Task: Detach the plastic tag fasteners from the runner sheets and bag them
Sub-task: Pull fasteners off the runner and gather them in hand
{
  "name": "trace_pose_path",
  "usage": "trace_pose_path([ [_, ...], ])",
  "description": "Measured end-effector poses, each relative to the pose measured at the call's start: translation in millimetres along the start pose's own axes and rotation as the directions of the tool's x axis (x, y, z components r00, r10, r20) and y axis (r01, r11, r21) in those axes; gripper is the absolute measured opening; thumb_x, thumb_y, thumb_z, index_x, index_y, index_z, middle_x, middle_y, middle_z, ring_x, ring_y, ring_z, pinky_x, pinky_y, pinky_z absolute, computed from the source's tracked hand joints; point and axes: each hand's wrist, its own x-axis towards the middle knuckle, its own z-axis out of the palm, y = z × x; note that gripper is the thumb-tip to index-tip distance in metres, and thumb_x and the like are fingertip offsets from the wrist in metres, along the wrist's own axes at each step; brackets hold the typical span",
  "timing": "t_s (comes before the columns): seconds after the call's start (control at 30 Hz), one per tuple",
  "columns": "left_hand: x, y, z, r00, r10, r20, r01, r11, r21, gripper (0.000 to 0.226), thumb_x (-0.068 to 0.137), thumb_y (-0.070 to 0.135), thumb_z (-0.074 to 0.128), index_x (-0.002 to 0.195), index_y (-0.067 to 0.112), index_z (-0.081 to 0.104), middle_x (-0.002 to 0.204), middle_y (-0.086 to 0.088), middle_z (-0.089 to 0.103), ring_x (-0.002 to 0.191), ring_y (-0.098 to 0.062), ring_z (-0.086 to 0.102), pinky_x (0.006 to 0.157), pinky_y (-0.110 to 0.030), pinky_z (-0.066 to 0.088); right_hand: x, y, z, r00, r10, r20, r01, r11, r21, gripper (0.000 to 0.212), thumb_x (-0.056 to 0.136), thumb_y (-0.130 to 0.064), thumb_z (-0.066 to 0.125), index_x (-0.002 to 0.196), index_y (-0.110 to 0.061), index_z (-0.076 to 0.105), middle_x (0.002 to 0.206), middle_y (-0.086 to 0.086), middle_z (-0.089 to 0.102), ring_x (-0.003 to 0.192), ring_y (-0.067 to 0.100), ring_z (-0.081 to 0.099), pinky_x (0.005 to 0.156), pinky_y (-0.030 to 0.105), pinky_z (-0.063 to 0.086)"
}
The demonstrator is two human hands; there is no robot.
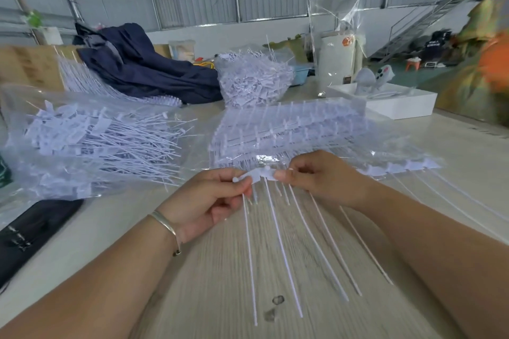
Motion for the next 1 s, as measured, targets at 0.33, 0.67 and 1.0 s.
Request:
trace_pose_path([
  [0.33, -4.1, 1.8, 19.4, 0.941, 0.031, 0.336, 0.093, 0.934, -0.346, 0.032, 0.054, 0.020, 0.095, 0.078, 0.015, 0.075, 0.066, 0.004, 0.064, 0.044, 0.001, 0.036, 0.036, -0.010, 0.034, -11.0, -28.0, 13.4, 0.991, -0.044, 0.125, -0.010, 0.917, 0.398, 0.061, 0.070, -0.065, 0.060, 0.078, -0.005, 0.068, 0.078, 0.017, 0.062, 0.074, 0.028, 0.059, 0.085, 0.046, 0.051],
  [0.67, -5.9, 8.9, 14.8, 1.000, -0.012, -0.027, 0.007, 0.983, -0.181, 0.010, 0.073, 0.012, 0.067, 0.064, 0.014, 0.063, 0.061, -0.004, 0.058, 0.050, -0.013, 0.053, 0.046, -0.019, 0.042, -8.8, -16.8, 1.2, 0.981, 0.007, -0.196, 0.040, 0.971, 0.234, 0.045, 0.078, -0.052, 0.070, 0.058, -0.012, 0.065, 0.045, -0.011, 0.030, 0.044, 0.004, 0.030, 0.051, 0.013, 0.030],
  [1.0, -4.4, 2.5, 9.3, 0.994, -0.100, -0.034, 0.093, 0.981, -0.173, 0.010, 0.074, 0.004, 0.067, 0.083, 0.003, 0.069, 0.069, -0.011, 0.064, 0.045, -0.011, 0.056, 0.042, -0.019, 0.049, -5.9, -2.2, 10.7, 0.989, 0.065, -0.137, -0.049, 0.993, 0.111, 0.042, 0.084, -0.044, 0.070, 0.057, -0.015, 0.056, 0.046, -0.012, 0.032, 0.045, 0.003, 0.031, 0.051, 0.020, 0.027],
])
